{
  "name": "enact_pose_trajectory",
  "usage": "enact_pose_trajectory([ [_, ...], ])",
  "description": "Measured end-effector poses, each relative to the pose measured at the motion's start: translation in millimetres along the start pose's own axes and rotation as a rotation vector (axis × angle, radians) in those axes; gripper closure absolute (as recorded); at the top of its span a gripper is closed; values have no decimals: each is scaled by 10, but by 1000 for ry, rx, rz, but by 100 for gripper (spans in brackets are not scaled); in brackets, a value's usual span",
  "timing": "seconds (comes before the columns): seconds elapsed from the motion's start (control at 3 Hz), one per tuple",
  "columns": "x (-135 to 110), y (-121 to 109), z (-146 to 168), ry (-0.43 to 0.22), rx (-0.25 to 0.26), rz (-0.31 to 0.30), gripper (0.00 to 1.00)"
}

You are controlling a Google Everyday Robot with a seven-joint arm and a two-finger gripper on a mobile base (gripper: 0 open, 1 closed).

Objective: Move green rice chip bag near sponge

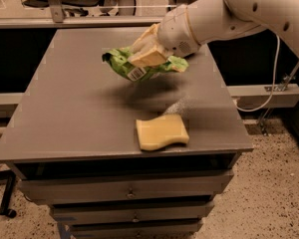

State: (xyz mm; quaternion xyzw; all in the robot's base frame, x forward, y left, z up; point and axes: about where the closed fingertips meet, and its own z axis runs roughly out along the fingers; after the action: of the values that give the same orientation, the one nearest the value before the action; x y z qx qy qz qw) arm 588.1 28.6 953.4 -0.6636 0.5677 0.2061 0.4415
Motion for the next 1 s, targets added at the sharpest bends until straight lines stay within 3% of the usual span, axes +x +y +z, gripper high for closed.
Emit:
enact_pose_trajectory([
  [0.67, 419, 620, -524, 152, 59, 152, 100],
  [1.0, 665, 792, -612, 224, 105, 227, 100],
])
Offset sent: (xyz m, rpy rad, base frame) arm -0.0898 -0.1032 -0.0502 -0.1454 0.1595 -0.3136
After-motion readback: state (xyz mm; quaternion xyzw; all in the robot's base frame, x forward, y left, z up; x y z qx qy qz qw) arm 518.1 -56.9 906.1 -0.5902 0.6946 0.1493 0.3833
